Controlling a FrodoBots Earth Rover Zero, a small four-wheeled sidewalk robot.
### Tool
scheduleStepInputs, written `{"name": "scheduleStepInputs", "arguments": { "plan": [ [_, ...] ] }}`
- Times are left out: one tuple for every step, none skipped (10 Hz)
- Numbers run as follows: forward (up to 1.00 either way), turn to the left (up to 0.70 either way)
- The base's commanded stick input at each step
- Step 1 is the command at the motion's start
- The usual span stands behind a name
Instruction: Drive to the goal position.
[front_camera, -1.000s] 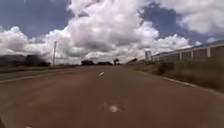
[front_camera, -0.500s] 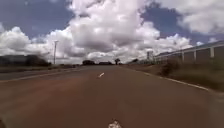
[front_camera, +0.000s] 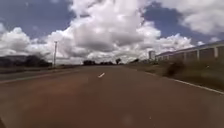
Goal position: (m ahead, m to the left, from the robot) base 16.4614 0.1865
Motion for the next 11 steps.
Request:
{"name": "scheduleStepInputs", "arguments": {
  "plan": [
    [1.00, -0.01],
    [1.00, -0.23],
    [1.00, -0.40],
    [1.00, -0.40],
    [1.00, -0.32],
    [1.00, -0.15],
    [1.00, 0.00],
    [1.00, 0.00],
    [1.00, 0.00],
    [1.00, 0.00],
    [1.00, -0.05]
  ]
}}
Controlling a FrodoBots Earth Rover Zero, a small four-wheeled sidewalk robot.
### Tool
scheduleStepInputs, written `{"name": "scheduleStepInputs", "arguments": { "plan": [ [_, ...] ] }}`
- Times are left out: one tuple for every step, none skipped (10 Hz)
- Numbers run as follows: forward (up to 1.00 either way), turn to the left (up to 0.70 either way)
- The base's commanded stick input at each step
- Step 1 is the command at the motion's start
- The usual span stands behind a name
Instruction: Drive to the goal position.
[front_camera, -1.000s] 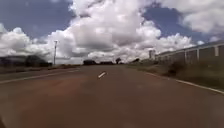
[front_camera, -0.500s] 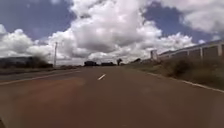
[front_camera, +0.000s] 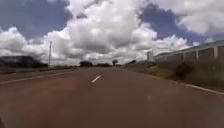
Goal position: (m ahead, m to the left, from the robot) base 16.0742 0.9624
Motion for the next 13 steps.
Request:
{"name": "scheduleStepInputs", "arguments": {
  "plan": [
    [1.00, -0.16],
    [1.00, -0.26],
    [1.00, -0.21],
    [1.00, -0.17],
    [1.00, 0.00],
    [1.00, 0.00],
    [1.00, 0.00],
    [1.00, 0.00],
    [1.00, 0.00],
    [1.00, 0.00],
    [1.00, 0.00],
    [1.00, -0.09],
    [1.00, -0.18]
  ]
}}
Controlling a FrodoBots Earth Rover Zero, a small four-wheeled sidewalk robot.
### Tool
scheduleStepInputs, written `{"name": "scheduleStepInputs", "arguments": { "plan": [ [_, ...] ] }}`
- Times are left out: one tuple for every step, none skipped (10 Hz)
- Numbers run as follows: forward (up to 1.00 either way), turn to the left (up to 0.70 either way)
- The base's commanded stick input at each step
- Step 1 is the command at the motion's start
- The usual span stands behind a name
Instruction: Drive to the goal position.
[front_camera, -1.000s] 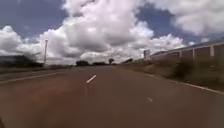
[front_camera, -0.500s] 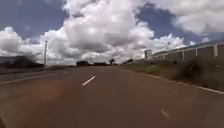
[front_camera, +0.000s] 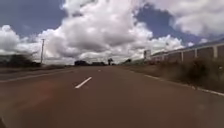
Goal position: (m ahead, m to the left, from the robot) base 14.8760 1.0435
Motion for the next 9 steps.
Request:
{"name": "scheduleStepInputs", "arguments": {
  "plan": [
    [1.00, -0.29],
    [1.00, -0.39],
    [1.00, -0.21],
    [1.00, -0.03],
    [1.00, 0.00],
    [1.00, 0.00],
    [1.00, 0.00],
    [1.00, 0.00],
    [1.00, 0.00]
  ]
}}
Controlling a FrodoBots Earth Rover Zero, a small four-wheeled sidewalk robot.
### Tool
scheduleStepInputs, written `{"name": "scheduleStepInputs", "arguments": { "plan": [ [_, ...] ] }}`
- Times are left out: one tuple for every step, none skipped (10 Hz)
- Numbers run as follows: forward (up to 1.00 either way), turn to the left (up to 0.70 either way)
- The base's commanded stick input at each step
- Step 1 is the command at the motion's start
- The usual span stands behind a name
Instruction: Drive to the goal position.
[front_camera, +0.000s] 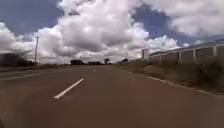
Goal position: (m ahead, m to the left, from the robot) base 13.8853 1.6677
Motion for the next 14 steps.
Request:
{"name": "scheduleStepInputs", "arguments": {
  "plan": [
    [1.00, 0.00],
    [1.00, 0.00],
    [1.00, 0.00],
    [1.00, 0.00],
    [1.00, 0.00],
    [1.00, 0.00],
    [1.00, 0.00],
    [1.00, 0.00],
    [1.00, 0.00],
    [1.00, 0.00],
    [1.00, 0.00],
    [1.00, 0.00],
    [1.00, 0.00],
    [1.00, 0.00]
  ]
}}
